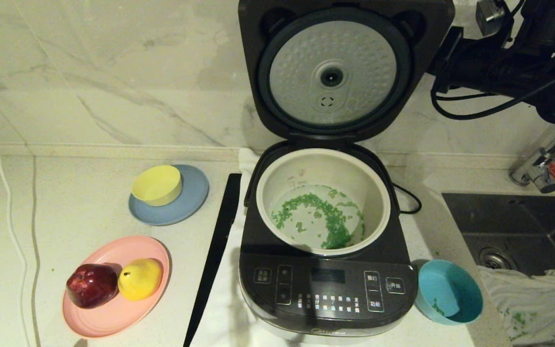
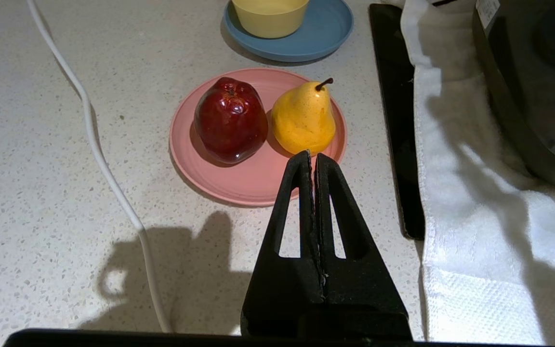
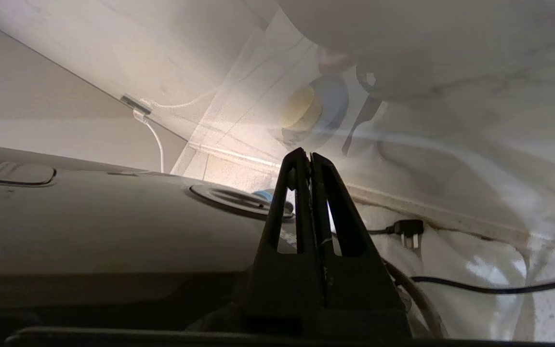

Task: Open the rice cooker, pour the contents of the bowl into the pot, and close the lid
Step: Close the rice cooker

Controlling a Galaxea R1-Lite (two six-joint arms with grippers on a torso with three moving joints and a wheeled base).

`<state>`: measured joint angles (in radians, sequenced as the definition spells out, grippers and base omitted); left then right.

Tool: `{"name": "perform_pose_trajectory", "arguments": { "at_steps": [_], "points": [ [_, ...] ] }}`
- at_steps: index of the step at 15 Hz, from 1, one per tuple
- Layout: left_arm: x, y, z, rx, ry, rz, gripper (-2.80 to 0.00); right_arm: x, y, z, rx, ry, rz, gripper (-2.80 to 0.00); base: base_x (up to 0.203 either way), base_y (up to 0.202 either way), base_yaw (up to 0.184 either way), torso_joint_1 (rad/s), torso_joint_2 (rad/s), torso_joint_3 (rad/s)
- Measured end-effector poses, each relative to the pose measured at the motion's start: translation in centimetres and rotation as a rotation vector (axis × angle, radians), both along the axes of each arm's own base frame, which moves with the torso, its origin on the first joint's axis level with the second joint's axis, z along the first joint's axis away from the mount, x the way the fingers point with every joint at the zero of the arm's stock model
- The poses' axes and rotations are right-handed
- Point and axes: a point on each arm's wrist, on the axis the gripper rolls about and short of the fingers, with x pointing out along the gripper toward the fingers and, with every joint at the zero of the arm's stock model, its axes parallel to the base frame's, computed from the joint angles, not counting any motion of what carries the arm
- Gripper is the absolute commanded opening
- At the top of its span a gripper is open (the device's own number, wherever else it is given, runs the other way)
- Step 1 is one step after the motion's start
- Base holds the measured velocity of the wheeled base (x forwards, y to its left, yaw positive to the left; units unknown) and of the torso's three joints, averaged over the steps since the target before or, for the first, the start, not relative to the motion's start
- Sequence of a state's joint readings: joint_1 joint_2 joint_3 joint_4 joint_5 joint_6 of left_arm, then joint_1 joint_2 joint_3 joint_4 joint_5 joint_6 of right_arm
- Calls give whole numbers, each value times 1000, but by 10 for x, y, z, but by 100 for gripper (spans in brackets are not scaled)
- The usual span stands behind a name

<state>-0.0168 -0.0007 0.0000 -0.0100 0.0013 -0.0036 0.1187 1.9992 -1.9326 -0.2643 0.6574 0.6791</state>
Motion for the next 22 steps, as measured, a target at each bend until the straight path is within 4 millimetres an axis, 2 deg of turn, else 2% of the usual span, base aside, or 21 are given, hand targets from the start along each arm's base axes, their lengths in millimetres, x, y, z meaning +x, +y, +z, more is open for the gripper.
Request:
{"name": "perform_pose_trajectory", "arguments": {
  "at_steps": [4,7,13,18,22],
  "points": [
    [0,0,0,0,0,0,-280,0,1,-2,2,15,7,-280,0,0,0,0,0,0],
    [0,0,0,0,0,0,-280,-10,1,-2,-6,45,44,-280,0,0,0,0,0,0],
    [0,0,0,-1,0,0,-280,-46,-4,-8,-26,116,139,-280,0,0,0,0,0,0],
    [0,0,0,0,0,0,-280,-85,-10,1,-35,113,200,-280,0,0,0,0,0,0],
    [0,0,0,0,0,0,-280,-109,-8,-14,-44,173,270,-280,0,0,0,0,0,0]
  ]
}}
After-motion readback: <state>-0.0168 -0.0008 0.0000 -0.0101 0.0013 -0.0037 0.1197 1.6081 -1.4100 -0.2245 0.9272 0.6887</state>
